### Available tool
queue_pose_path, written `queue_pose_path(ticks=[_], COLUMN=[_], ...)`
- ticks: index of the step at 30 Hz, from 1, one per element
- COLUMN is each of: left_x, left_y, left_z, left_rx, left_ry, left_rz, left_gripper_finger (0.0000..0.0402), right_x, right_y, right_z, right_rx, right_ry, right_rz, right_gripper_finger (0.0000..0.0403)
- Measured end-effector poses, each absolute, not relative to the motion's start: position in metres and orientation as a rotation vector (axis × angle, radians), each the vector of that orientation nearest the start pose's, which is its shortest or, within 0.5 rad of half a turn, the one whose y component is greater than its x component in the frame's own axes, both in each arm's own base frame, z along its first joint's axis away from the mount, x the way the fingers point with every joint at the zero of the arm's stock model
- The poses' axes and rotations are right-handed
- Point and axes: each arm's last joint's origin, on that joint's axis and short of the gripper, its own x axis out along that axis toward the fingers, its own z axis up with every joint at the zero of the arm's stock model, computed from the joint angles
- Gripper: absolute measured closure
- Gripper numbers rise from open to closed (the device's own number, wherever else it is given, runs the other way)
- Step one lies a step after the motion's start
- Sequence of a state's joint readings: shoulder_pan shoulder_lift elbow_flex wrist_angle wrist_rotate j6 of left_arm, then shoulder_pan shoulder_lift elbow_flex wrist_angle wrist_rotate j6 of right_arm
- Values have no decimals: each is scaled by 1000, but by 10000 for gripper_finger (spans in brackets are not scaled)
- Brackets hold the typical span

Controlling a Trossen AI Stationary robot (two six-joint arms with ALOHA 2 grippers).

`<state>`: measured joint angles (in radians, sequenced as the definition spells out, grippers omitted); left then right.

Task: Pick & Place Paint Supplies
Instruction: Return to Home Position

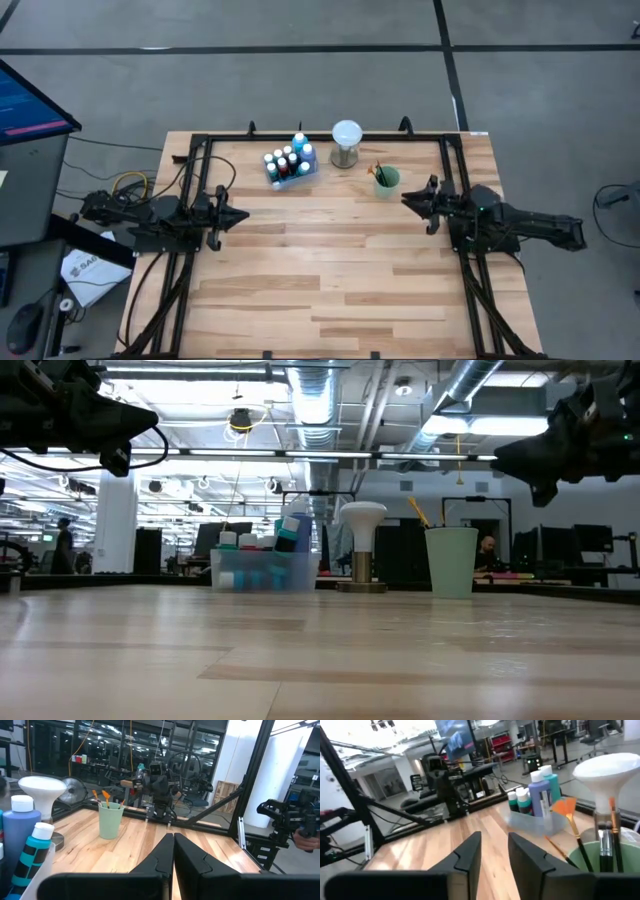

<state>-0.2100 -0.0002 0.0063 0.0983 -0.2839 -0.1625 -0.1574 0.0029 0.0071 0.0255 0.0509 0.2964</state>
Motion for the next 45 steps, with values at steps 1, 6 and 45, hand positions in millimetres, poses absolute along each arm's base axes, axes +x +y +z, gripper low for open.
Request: queue_pose_path(ticks=[1,6,45], left_x=[95,95,95], left_y=[-12,-12,-12], left_z=[175,175,176], left_rx=[-188,-188,-192], left_ry=[-107,-107,-122], left_rz=[65,65,64], left_gripper_finger=[396,396,396], right_x=[96,97,98], right_y=[-17,-17,-17], right_z=[168,166,165], right_rx=[297,264,236], right_ry=[-53,-32,-24], right_rz=[-198,-201,-202], right_gripper_finger=[313,333,337])
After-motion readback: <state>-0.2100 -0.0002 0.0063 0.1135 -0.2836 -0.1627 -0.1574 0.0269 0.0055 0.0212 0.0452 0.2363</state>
